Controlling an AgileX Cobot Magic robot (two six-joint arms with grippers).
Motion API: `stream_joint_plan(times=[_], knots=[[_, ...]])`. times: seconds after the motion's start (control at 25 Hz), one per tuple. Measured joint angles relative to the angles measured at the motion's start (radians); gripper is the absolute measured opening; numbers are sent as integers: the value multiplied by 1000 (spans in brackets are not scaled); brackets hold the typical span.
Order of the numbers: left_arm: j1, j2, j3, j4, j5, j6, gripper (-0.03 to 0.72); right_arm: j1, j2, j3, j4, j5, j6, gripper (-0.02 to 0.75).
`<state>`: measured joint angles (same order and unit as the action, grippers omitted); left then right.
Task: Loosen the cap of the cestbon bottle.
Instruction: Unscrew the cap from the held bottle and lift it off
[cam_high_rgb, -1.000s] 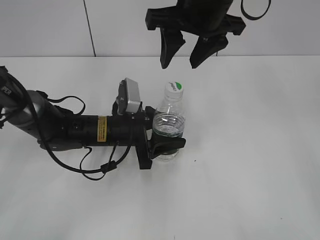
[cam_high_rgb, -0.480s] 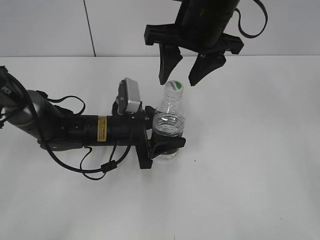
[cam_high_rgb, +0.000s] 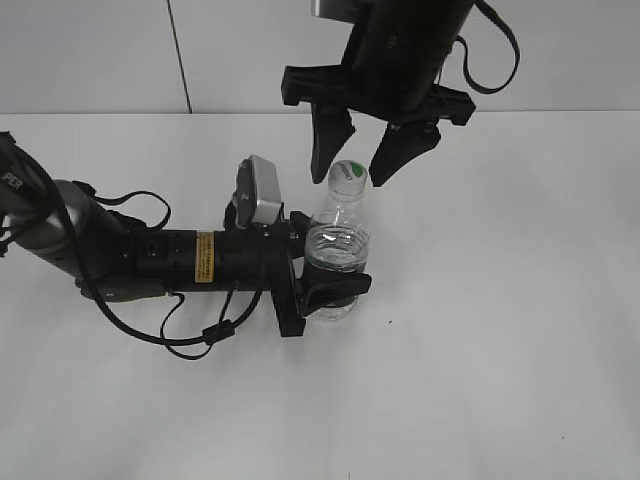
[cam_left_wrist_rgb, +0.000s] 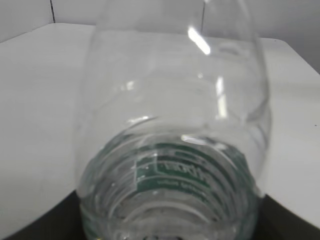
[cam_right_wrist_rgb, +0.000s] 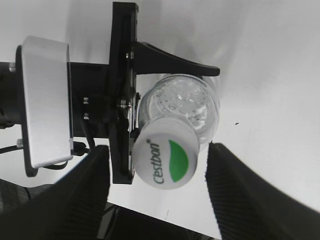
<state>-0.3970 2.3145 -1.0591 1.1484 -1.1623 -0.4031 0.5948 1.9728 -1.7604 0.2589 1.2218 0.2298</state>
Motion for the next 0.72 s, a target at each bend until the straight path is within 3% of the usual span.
stream_joint_plan(times=[0.4, 0.64, 0.72], knots=[[0, 0, 0, -1, 2, 0, 405, 0, 8, -1, 0, 0, 0, 447], [-1, 0, 0, -2, 3, 0, 405, 0, 8, -1, -5, 0, 1, 313], [-1, 0, 0, -2, 3, 0, 405, 0, 8, -1, -10, 0, 0, 300]])
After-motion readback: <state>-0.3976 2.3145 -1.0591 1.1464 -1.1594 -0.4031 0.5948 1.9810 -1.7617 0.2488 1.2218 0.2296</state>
